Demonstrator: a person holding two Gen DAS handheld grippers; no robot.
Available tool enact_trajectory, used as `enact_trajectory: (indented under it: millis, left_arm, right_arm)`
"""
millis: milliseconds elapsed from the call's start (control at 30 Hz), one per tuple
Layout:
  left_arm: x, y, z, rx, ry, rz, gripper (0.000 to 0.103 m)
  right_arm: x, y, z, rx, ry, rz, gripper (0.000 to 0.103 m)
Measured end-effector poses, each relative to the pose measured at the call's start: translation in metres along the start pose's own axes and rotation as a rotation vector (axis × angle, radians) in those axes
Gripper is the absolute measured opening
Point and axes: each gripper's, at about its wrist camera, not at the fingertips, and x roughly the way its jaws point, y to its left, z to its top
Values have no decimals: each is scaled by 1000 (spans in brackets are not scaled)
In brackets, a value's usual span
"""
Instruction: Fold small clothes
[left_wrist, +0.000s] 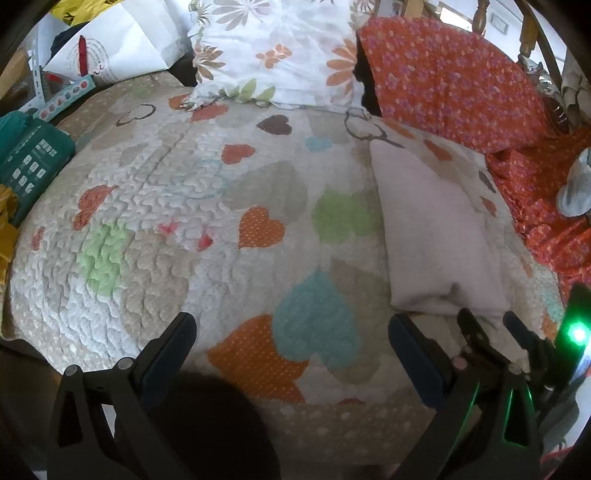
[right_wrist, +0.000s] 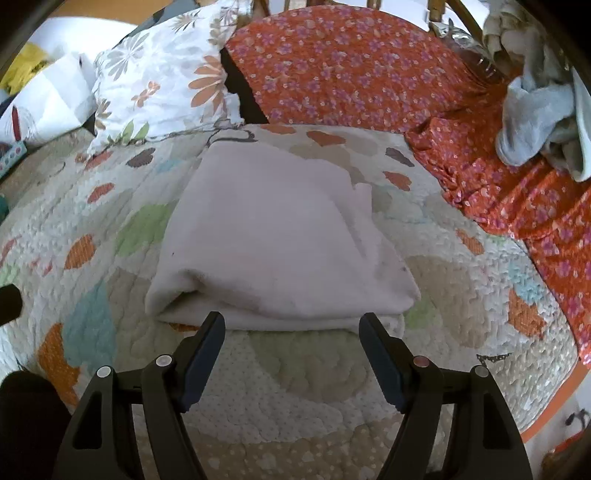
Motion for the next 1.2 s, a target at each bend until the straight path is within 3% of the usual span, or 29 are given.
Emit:
enact_trajectory:
  millis: [1200]
  left_arm:
    - [-9,-19,-18,7,43,22,103]
  right_arm:
    - [7,-22,-6,37,2,58,80]
